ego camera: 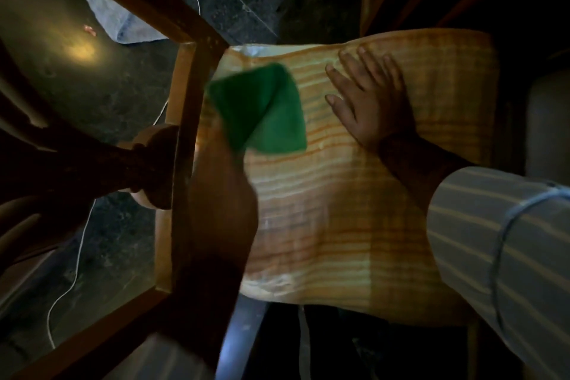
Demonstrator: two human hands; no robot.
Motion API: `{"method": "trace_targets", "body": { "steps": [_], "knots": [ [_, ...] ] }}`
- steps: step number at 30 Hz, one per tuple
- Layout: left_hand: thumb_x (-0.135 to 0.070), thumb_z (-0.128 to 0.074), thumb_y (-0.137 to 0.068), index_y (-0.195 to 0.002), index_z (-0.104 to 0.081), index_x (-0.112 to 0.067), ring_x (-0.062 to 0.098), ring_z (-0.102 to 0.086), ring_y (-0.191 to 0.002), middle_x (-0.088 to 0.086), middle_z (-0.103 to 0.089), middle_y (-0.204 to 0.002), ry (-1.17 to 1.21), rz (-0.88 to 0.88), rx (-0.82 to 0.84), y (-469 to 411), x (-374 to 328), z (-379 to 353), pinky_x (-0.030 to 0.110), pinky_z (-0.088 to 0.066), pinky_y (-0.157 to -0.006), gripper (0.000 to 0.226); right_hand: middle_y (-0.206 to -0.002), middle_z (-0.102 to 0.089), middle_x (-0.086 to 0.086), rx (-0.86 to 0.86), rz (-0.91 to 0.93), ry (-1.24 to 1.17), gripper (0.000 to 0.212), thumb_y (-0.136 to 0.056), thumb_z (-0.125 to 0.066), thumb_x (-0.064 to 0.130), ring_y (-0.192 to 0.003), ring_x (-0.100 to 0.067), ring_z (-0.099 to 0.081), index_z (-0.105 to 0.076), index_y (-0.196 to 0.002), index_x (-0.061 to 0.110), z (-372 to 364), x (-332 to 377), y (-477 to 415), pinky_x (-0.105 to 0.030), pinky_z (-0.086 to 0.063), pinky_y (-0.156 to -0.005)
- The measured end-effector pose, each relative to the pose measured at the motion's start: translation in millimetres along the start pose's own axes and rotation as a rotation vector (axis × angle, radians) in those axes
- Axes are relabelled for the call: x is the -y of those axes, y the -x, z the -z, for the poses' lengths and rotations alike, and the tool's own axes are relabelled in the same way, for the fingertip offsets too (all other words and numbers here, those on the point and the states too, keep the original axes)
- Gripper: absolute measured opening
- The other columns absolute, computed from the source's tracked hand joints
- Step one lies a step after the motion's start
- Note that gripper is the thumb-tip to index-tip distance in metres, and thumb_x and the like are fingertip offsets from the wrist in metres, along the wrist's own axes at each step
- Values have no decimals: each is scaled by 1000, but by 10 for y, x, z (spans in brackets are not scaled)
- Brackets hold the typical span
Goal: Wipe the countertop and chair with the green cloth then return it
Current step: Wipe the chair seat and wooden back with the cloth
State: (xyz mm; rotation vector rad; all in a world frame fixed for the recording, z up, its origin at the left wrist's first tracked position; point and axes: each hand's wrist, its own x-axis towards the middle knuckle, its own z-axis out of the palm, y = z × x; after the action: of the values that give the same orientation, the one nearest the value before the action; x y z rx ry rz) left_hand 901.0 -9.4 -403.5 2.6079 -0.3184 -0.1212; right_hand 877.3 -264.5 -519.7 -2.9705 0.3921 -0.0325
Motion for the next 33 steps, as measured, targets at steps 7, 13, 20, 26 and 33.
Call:
{"method": "trace_targets", "body": {
  "steps": [7, 13, 20, 26, 33],
  "knots": [
    [13, -50, -75, -119, -63, 8, 40, -54, -130, 29, -60, -133, -62, -321, 345, -154, -236, -983, 50, -34, -115, 47, -172, -35, 0, 96, 15, -13, 61, -101, -44, 54, -162, -30, -26, -43, -159, 35, 5, -45, -26, -54, -15, -130],
    [-3, -41, -92, -116, -67, 4, 39, -49, -136, 24, -56, -140, 65, -684, 480, 1146, 241, -942, 56, -36, -112, 36, -169, -42, -1, -6, 17, -9, 51, -110, -31, 46, -159, -31, -33, -48, -156, 32, -41, -8, -4, -54, -20, -129],
    [-42, -52, -96, -123, -67, -11, 21, -49, -135, 5, -58, -143, 145, -616, 624, 1061, 258, -573, 38, -37, -113, 43, -174, -31, 0, 121, -66, -90, 53, -107, -34, 45, -164, -29, -19, -44, -158, 34, 107, 97, -5, -53, -11, -131],
    [-28, -61, -94, -134, -56, -15, 24, -44, -134, 4, -51, -143, -178, -478, 515, 455, 188, -417, 40, -40, -107, 43, -146, -52, -17, 170, -431, -292, 49, -92, -60, 45, -137, -40, -48, -61, -136, 23, 352, 689, 952, -49, -39, -115],
    [-35, -71, -86, -106, -66, -16, 26, -56, -103, 4, -56, -105, -141, -238, 690, 262, 243, -481, 38, -47, -88, 28, -120, -73, 6, 444, -493, -599, 59, -79, -82, 57, -112, -19, -67, -66, -129, 31, 536, 843, 1672, -39, -56, -100]
  ]
}}
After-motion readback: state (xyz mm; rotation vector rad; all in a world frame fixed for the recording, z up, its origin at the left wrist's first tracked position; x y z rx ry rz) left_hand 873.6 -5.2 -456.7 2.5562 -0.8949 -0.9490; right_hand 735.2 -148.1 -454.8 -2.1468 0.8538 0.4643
